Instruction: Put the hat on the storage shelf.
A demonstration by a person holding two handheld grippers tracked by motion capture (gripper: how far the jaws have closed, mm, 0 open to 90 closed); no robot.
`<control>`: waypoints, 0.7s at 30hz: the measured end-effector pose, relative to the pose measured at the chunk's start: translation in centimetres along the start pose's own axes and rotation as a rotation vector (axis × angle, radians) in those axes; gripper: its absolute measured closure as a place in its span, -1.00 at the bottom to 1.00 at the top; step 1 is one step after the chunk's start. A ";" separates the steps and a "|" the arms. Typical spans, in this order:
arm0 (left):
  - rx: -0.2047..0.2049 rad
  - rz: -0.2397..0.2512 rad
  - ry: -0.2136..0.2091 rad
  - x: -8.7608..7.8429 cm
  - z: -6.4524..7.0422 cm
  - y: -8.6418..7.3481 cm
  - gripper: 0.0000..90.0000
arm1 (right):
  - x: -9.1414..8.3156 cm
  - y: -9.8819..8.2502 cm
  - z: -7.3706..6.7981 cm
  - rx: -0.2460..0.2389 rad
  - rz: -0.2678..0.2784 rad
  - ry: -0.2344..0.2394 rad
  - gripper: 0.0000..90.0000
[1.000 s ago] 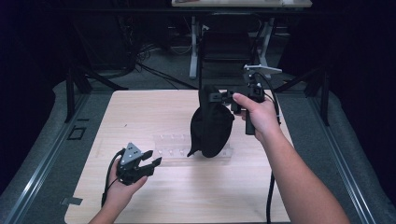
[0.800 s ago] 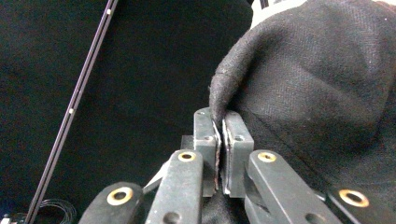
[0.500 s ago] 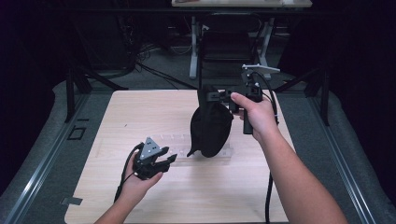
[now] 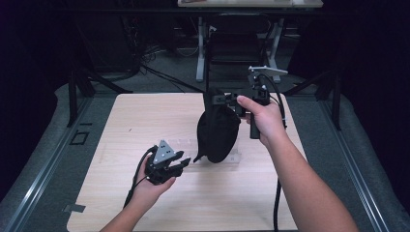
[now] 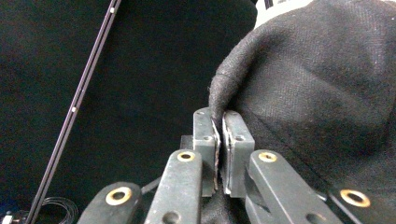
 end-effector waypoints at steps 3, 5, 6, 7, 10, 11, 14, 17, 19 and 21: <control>0.011 0.003 -0.009 0.1 0.4 0.5 0.43 | 0.1 0.1 0.0 0.000 0.001 0.004 0.91; 0.015 0.003 -0.011 0.1 0.5 0.6 0.44 | 0.2 0.1 -0.1 -0.003 0.002 0.003 0.91; 0.017 0.004 -0.012 0.2 0.6 0.7 0.44 | 0.2 0.1 -0.1 -0.003 0.002 0.003 0.91; 0.023 0.002 -0.012 0.2 0.7 0.8 0.44 | 0.2 0.1 -0.1 -0.005 -0.001 0.002 0.91; 0.033 0.002 -0.010 0.3 1.0 1.1 0.45 | 0.3 0.2 -0.2 -0.007 -0.003 -0.001 0.91; 0.041 0.002 -0.005 0.3 1.2 1.3 0.49 | 0.4 0.2 -0.2 -0.007 -0.004 0.000 0.91; 0.041 0.007 -0.004 0.2 1.3 1.5 0.50 | 0.5 0.2 -0.2 -0.007 -0.004 0.001 0.91; 0.041 0.016 -0.014 0.0 1.4 1.7 0.51 | 0.6 0.3 -0.2 -0.003 0.002 0.003 0.91; 0.053 0.024 -0.018 -0.3 1.7 1.9 0.52 | 0.6 0.3 -0.2 -0.003 0.003 0.005 0.90; 0.060 0.027 -0.018 -0.5 1.9 2.0 0.53 | 0.6 0.3 -0.3 -0.003 0.001 0.006 0.90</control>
Point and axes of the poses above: each handheld gripper's, and its own axes: x roughly forward along the jaws, y roughly out of its top, z roughly to its right, the point moved 3 cm from there along x, roughly forward along the jaws, and after that the axes turned 9 degrees about -z, right-handed, at the moved point
